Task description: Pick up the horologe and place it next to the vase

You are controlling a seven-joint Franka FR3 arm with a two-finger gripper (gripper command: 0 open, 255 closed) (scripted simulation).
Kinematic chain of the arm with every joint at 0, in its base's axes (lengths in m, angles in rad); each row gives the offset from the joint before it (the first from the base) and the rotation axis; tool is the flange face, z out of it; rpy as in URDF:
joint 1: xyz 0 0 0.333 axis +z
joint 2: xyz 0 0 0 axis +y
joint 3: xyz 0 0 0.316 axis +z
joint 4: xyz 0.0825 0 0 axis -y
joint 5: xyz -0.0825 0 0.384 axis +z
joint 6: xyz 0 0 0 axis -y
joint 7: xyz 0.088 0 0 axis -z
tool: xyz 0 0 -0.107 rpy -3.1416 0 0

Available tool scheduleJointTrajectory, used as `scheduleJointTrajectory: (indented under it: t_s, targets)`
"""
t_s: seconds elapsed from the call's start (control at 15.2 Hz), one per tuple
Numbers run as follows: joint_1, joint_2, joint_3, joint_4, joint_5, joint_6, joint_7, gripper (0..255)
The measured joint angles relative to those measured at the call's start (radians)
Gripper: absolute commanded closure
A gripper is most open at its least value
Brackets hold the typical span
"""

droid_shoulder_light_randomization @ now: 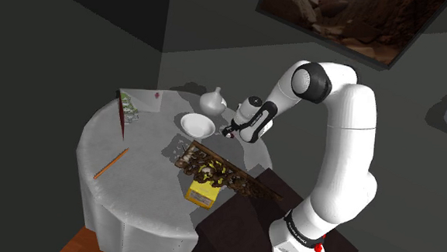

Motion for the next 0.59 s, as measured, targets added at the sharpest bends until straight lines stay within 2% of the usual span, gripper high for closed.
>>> scheduleJointTrajectory:
  t_s: [0.26,0.59]
  targets:
    - [0.015,-0.128,-0.004,-0.085,-0.011,-0.047,-0.004,0]
    - [0.014,-0.157,-0.002,-0.101,-0.012,-0.060,-0.007,0]
